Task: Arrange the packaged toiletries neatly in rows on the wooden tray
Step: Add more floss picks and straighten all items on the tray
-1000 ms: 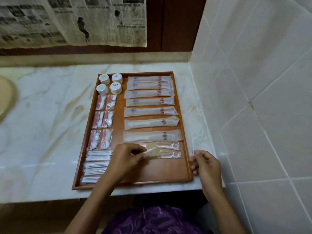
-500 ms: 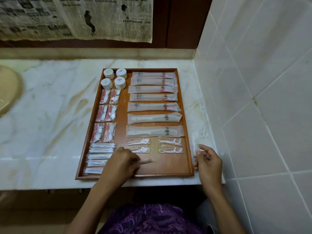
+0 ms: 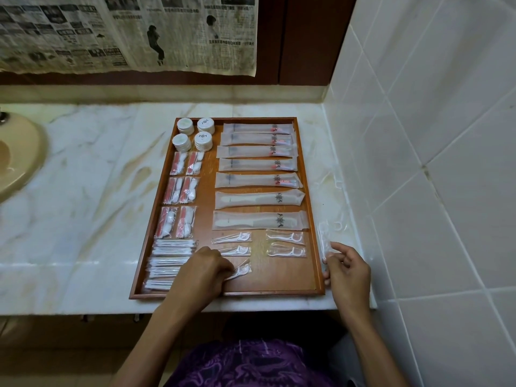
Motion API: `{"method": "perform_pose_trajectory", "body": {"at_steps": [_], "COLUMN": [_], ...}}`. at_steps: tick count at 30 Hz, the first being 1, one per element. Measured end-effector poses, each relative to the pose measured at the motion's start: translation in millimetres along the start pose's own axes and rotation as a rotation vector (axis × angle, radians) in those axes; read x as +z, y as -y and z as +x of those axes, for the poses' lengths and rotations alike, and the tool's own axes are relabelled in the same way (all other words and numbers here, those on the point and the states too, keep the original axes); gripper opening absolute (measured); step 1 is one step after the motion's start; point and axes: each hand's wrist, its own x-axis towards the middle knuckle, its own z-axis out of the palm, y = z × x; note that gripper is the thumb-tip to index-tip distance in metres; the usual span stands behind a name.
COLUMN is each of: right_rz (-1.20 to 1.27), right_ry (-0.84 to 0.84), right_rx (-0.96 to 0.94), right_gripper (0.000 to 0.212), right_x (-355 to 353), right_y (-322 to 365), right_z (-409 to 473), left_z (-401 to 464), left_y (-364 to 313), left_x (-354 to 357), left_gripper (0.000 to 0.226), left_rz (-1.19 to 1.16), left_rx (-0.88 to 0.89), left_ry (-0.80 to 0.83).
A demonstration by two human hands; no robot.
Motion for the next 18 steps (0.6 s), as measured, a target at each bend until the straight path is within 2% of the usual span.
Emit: {"method": "perform_pose_trajectory", "body": {"at_steps": [7, 13, 18], "right_rz": [0.025, 0.075, 0.131], "right_ry": [-0.008, -0.035, -0.053], "right_rx": [0.01, -0.008, -0.024], "right_gripper": [0.021, 0.021, 0.027], "right_x": [1.6, 0.9, -0.6], "right_y": [-4.2, -5.1, -1.0], "right_z": [-0.1, -2.5, -3.9], "left_z": [5.2, 1.3, 1.1], "left_y": [-0.3, -2.4, -2.6], "left_x": [-2.5, -3.5, -2.5], "left_gripper": [0.027, 0.003, 0.006], "left_rz": [0.049, 0.055, 0.029], "left_rx": [-0.002, 0.011, -0.013], "left_ry": [-0.009, -0.078, -0.08]}}
